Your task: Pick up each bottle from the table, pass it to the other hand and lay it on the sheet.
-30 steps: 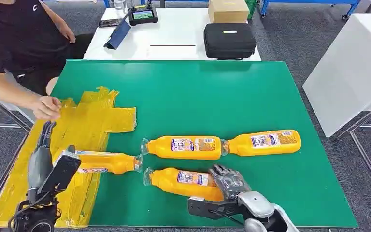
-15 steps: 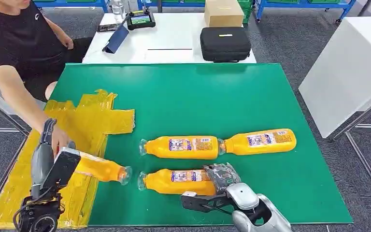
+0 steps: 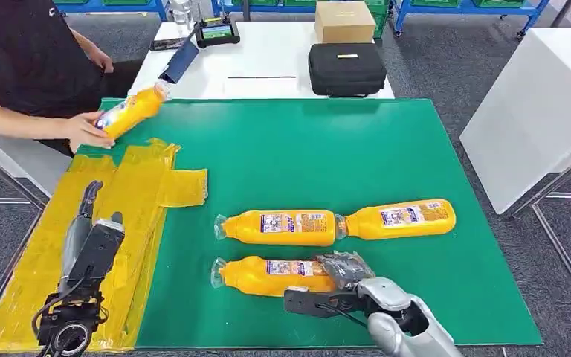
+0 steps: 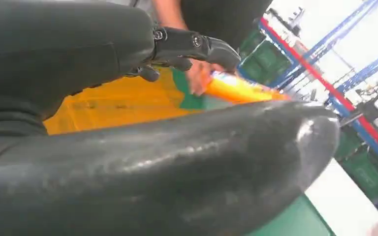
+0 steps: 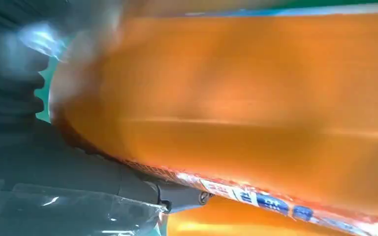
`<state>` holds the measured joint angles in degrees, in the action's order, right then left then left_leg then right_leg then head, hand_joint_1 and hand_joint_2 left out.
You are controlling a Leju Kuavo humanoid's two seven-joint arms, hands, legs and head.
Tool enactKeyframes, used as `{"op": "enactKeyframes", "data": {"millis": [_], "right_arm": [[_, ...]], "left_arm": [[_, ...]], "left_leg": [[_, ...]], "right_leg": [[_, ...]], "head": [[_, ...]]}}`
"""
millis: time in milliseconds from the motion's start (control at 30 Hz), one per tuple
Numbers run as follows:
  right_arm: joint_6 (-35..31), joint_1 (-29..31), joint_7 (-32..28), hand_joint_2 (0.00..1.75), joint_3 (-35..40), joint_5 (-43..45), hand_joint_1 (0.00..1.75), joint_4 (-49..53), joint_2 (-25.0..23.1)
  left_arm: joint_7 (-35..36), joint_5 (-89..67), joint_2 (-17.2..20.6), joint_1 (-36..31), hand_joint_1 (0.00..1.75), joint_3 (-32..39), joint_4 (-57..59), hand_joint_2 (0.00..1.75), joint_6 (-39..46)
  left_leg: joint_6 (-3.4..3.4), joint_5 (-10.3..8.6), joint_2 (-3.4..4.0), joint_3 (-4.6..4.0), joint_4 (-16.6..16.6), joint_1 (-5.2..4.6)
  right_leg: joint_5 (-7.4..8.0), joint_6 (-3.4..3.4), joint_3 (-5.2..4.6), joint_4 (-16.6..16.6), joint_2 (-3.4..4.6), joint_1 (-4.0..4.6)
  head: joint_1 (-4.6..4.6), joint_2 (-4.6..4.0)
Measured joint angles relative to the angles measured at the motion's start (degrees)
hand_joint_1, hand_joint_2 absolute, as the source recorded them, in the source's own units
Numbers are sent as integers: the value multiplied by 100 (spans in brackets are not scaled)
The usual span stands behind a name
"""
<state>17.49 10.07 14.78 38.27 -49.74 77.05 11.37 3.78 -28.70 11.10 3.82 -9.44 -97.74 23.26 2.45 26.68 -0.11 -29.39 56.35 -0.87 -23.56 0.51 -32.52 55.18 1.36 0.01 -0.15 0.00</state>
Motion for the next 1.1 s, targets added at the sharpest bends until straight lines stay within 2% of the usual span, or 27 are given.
{"op": "enactKeyframes", "data": {"millis": [33, 67, 167, 267, 400, 467, 600, 800, 933, 1100], "right_arm": [[15, -10, 0, 175, -20, 24, 175, 39, 28], [17, -30, -2, 175, -22, 26, 175, 63, 37], [-137, -80, -59, 175, -167, 546, 175, 233, 85], [-184, -358, -291, 175, -510, 1929, 175, 645, 265], [-188, -672, -784, 175, -1157, 3862, 175, 1402, 630], [-188, -816, -905, 175, -1470, 4372, 175, 1749, 764], [-282, -1071, -1031, 175, -1860, 4635, 175, 2163, 841], [-625, -1076, -1191, 175, -1958, 4776, 175, 2269, 679], [-853, -844, -1093, 175, -1941, 4692, 175, 2255, 411], [-1117, -270, -887, 175, -1737, 4343, 175, 1945, -20]], "left_arm": [[0, 9, 0, -13, 0, -2, 20, 0, 0], [-2, 33, 0, -23, 0, -4, 35, 175, -2], [-50, 1021, -2, -26, 0, -7, 50, 175, -377], [-169, 3373, -20, 43, 0, 57, 52, 175, -746], [-520, 4702, -4, 210, 0, 267, -22, 175, -638], [-636, 5091, 13, 254, 0, 384, -70, 175, -629], [-673, 6099, 63, 319, 0, 455, -175, 175, -821], [-689, 7005, 63, 292, 0, 189, -426, 175, -1060], [-695, 7062, 4, 181, 0, -102, -625, 175, -1086], [-669, 7082, -160, -81, 0, -560, -798, 175, -1211]], "left_leg": [[0, 0, 0, -2, 0, 0], [0, 1, -1, -5, 0, 0], [0, 2, -3, -22, 0, -1], [2, 0, -17, -76, 0, -2], [6, -3, -16, -96, 2, -8], [6, -2, -24, -100, 3, -8], [8, -1, -36, -116, 2, -6], [7, -1, -35, -121, 2, -5], [6, -3, -35, -122, 2, -5], [8, -6, -36, -119, 2, -5]], "right_leg": [[0, 0, -4, 0, 0, 0], [-2, 0, -6, 0, 0, 0], [-5, 1, -20, 0, -3, -2], [-3, 3, -57, 2, -21, -8], [-1, 5, -84, 2, -20, -10], [-4, 5, -86, 2, -29, -10], [-13, 18, -95, 2, -41, -10], [-13, 18, -100, 2, -40, -9], [-12, 18, -100, 2, -40, -9], [-11, 18, -99, 3, -40, -10]], "head": [[-2, 0], [-2, 0], [-4, 0], [0, 0], [-2, 0], [0, 0], [-2, 0], [-4, 0], [-2, 0], [0, 0]]}}
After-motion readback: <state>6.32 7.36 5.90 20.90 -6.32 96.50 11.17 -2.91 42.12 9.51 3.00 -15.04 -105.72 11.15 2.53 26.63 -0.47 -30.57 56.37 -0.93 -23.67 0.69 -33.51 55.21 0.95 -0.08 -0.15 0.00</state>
